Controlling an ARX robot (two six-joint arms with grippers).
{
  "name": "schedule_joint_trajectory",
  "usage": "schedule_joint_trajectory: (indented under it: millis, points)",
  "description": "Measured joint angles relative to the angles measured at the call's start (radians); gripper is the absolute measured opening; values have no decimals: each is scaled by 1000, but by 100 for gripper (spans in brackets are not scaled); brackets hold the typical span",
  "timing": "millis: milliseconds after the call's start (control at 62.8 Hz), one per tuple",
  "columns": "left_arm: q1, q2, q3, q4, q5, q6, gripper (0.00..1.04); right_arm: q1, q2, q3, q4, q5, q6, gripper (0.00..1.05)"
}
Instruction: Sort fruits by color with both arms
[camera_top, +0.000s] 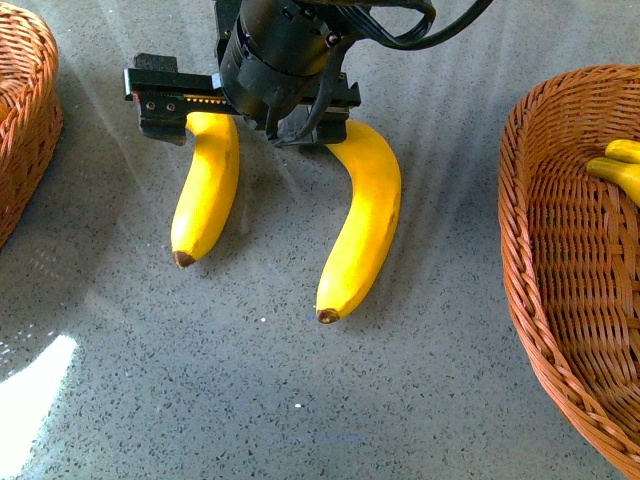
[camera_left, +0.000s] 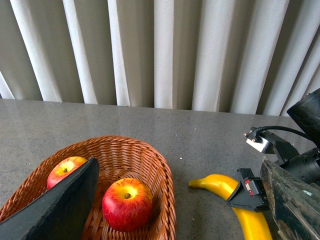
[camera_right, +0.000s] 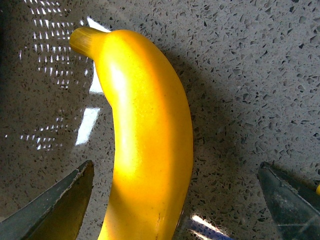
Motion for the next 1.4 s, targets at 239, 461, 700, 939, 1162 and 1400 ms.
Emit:
schedule_joint_trajectory:
  millis: [239, 461, 700, 939, 1162, 1400]
  points:
    - [0, 0, 0, 0, 0, 0, 96, 1, 6, 2, -1, -8, 0, 65]
    - [0, 0, 0, 0, 0, 0, 96, 1, 4, -7, 40, -27, 14, 32]
    - [0, 0, 0, 0, 0, 0, 96, -3, -66, -138, 130, -58, 26, 32]
    - [0, 0, 0, 0, 0, 0, 96, -90, -328, -393, 285, -121, 29, 32]
    - [0, 0, 0, 0, 0, 0, 96, -264, -698, -685, 302, -114, -4, 31]
    - [0, 0, 0, 0, 0, 0, 96, -422, -953, -927, 267, -97, -32, 31]
